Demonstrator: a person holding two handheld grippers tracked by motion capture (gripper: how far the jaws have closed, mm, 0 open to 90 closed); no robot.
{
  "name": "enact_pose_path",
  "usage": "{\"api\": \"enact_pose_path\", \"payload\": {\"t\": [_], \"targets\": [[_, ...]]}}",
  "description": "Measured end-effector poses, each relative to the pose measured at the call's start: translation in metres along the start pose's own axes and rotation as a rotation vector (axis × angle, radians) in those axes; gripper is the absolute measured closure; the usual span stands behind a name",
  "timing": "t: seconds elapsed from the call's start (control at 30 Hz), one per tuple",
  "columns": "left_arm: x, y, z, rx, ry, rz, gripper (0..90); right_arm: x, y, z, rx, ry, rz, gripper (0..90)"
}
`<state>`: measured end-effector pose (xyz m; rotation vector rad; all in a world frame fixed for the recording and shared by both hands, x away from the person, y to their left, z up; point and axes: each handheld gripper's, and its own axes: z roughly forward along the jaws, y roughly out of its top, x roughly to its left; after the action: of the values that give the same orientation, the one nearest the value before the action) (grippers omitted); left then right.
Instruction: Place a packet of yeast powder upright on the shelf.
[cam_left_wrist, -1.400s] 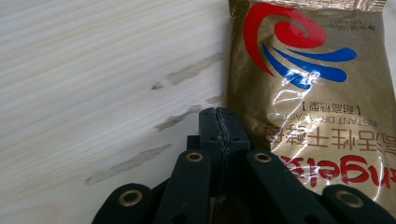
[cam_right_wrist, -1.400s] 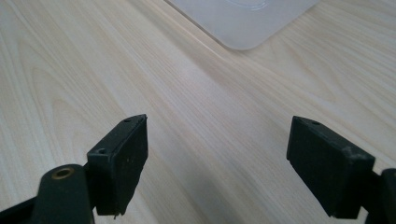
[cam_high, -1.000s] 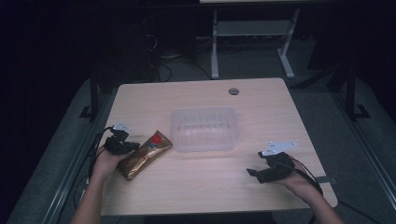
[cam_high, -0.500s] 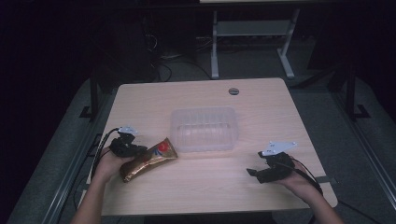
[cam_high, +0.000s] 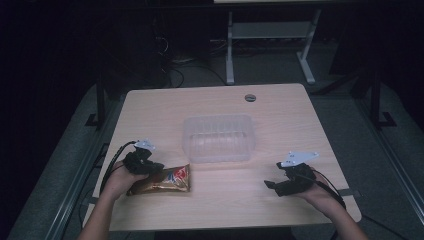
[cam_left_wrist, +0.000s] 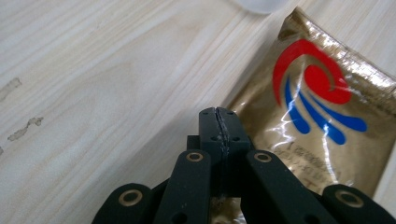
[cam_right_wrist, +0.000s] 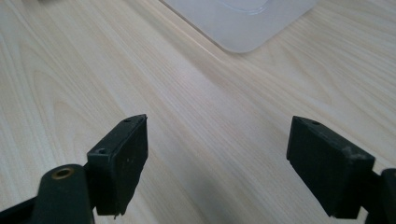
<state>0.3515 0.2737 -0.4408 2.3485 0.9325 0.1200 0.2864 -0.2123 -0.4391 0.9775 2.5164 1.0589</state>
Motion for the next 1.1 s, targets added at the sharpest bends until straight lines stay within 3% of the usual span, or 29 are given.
{"api": "enact_pose_path", "payload": {"t": [0.17,0.3,0.43,0.67,0.93,1.1], "targets": [[-0.017,-0.002,-0.027,-0.045,0.028,-0.023,89.5,0.000,-0.001,-0.001,-0.007,-0.002,0.010,20.1],[-0.027,-0.018,-0.033,-0.049,0.038,-0.035,89.5,-0.001,-0.001,-0.001,-0.004,-0.002,0.007,20.2],[-0.029,-0.026,-0.028,-0.031,0.042,-0.037,89.6,0.001,0.000,0.000,-0.006,-0.002,0.003,20.2],[-0.028,-0.025,-0.019,-0.016,0.036,-0.037,89.6,0.001,0.000,0.001,-0.001,-0.002,0.000,20.2],[-0.029,-0.024,-0.009,0.037,0.049,-0.026,89.8,0.001,-0.001,0.001,-0.004,0.000,0.004,20.2],[-0.038,-0.018,-0.001,0.030,0.006,-0.010,89.9,0.002,0.000,0.002,0.003,0.002,0.003,20.2]]}}
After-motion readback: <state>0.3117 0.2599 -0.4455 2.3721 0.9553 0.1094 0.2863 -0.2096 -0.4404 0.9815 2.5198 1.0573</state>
